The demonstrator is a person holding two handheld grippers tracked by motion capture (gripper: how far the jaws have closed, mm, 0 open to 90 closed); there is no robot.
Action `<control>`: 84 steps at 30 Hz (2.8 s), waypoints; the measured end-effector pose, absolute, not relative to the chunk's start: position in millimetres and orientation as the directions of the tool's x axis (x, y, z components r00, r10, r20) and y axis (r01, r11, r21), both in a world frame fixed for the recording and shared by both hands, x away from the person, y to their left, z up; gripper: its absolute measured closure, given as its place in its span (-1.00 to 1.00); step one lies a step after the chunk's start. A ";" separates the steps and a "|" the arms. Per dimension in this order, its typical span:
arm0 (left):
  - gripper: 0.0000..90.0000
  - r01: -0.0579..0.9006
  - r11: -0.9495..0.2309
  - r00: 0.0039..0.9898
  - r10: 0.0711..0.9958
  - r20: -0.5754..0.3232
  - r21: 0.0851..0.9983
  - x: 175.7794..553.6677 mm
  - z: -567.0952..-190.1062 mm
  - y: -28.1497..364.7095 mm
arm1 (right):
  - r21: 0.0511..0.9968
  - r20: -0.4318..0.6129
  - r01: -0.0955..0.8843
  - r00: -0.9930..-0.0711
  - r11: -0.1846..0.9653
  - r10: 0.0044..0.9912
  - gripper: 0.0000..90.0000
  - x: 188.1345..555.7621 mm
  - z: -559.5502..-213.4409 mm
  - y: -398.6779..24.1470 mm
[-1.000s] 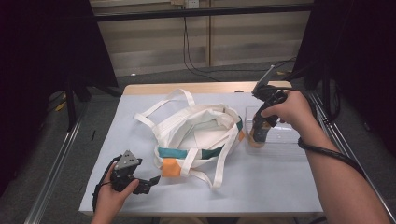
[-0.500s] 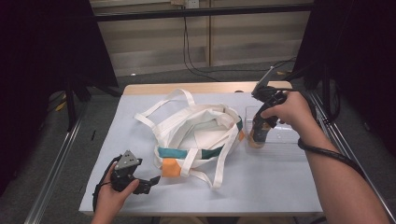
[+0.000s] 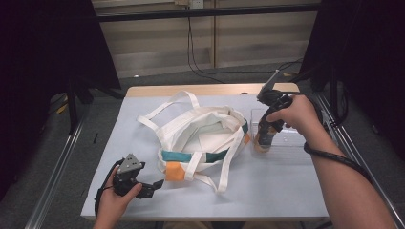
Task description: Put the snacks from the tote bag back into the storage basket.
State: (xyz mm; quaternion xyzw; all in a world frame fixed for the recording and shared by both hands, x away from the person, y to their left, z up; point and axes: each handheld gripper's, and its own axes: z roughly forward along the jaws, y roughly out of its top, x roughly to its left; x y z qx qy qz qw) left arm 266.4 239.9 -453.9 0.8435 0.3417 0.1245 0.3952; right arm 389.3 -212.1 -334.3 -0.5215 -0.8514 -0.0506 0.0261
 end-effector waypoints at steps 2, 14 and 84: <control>-0.92 0.478 -0.455 0.736 0.674 -0.060 0.752 266.4 -453.9 239.9 | 0.057 0.098 0.890 -0.455 0.452 0.885 -0.32 389.3 -334.8 -211.4; -0.92 0.478 -0.453 0.735 0.675 -0.061 0.752 266.3 -454.0 239.9 | 0.052 0.093 0.887 -0.461 0.458 0.882 -0.32 388.8 -340.5 -211.0; -0.92 0.480 -0.452 0.737 0.673 -0.065 0.752 266.6 -454.3 238.5 | 0.112 0.117 0.916 -0.398 0.386 0.910 -0.35 385.8 -357.0 -213.6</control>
